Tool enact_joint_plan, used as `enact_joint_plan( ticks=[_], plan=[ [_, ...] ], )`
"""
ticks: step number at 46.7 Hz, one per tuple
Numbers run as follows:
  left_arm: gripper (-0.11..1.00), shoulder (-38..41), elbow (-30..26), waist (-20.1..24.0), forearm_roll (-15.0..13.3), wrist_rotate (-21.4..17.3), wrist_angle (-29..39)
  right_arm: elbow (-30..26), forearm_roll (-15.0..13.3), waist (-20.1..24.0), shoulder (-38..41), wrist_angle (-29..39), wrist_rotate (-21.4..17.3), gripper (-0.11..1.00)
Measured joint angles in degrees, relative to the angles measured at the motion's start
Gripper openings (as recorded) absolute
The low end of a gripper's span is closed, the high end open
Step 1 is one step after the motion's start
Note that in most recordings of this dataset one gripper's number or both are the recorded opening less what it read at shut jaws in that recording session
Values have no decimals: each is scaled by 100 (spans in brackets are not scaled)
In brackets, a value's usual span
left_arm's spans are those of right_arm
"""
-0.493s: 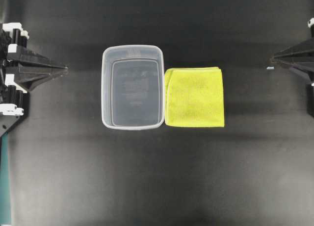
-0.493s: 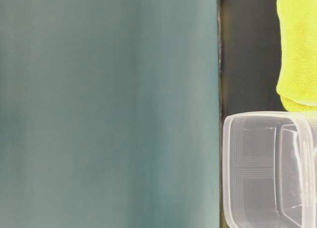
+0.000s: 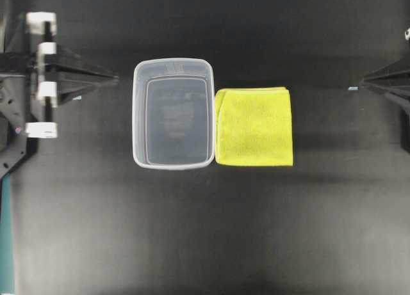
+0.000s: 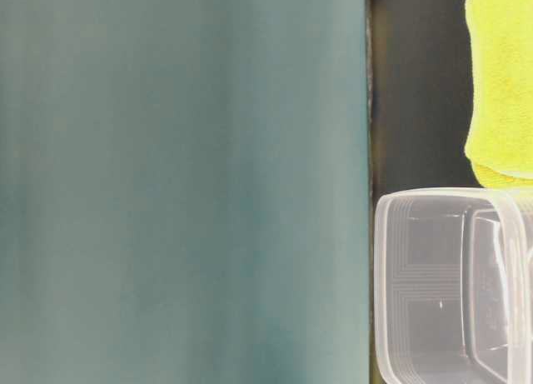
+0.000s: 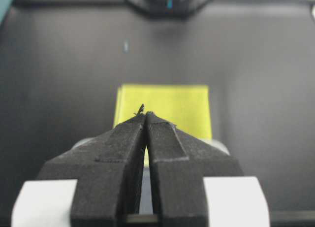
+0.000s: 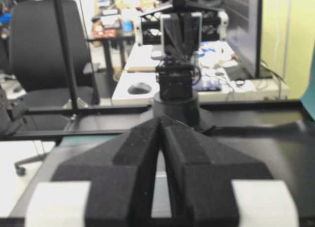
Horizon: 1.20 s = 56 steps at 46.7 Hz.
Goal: Place the yellow towel into the container with the left arm.
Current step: 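Move the left gripper over the yellow towel and lower it, then pinch the yellow towel with the left gripper and lift it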
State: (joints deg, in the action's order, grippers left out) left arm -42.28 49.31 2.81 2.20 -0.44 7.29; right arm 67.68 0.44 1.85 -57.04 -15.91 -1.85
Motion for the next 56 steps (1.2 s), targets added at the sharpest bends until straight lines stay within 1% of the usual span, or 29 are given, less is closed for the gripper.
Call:
enact_joint_plan(
  ticks=[4, 8, 10, 16, 20, 22, 24, 26, 28, 36, 39, 42, 56],
  plan=[
    [0, 492, -527, 9, 0, -9, 589, 18, 0, 0, -26, 88, -97, 3],
    [0, 932, -949, 0, 0, -18, 1011, 26, 9, -9, -26, 193, -158, 10],
    [0, 1160, -1204, 9, 9, -26, 1222, 35, 0, 0, -44, 246, -176, 15],
    [0, 1916, -1898, 9, 9, -35, 1758, 35, 0, 0, -97, 448, -193, 43],
    [1, 2373, -2294, 0, 9, -53, 2101, 35, 9, 0, -176, 571, -193, 65],
    [3, 2584, -2479, 0, 9, -53, 2259, 35, 0, 0, -229, 633, -193, 72],
    [7, 2777, -2646, 0, 0, -53, 2399, 35, 0, 0, -264, 712, -193, 76],
    [15, 2971, -2813, -9, 9, -53, 2514, 35, 0, 0, -316, 782, -193, 77],
    [26, 3164, -2953, -9, 9, -62, 2610, 35, 0, 0, -360, 853, -193, 76],
    [74, 3867, -3384, -18, 9, -132, 2883, 35, 0, 0, -571, 1037, -193, 75],
    [86, 4192, -3568, -26, 9, -158, 2953, 35, 9, 0, -642, 1046, -193, 75],
    [91, 4509, -3735, -26, 9, -158, 3015, 35, 0, 0, -694, 1046, -193, 75],
    [91, 6047, -4913, -149, 9, -167, 3085, 35, 0, 0, -861, 1072, -193, 75]
  ],
)
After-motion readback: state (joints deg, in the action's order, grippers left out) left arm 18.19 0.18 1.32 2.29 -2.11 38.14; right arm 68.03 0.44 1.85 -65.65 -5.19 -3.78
